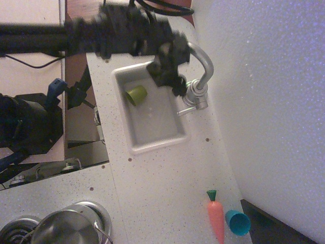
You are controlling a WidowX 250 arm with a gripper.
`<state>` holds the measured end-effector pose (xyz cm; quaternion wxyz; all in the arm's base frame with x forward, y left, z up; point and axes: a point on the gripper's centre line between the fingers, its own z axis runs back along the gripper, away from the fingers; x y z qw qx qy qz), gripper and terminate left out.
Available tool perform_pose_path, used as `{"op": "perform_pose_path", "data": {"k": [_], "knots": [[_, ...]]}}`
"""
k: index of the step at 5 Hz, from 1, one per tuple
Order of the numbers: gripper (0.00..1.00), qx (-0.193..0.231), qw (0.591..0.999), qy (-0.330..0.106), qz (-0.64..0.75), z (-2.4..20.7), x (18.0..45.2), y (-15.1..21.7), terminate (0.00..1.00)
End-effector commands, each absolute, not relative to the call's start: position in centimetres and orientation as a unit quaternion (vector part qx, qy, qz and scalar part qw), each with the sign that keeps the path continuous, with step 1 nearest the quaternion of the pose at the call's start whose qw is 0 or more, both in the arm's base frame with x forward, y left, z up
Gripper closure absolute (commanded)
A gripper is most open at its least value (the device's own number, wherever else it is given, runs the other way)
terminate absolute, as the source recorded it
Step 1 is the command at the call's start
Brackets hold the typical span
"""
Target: Turn faucet left
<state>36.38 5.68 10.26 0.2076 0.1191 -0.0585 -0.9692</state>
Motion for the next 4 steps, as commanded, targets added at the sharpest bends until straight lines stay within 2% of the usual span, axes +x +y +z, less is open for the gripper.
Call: {"op": "perform_pose_path", "data": {"k": [1,4], "knots": [[0.00,0.148,0.192,-0.062,-0.968,11.9,37.6,6.0,0.00],[0.00,0.088,0.237,0.008,-0.967,11.5,39.3,6.4,0.00]]}}
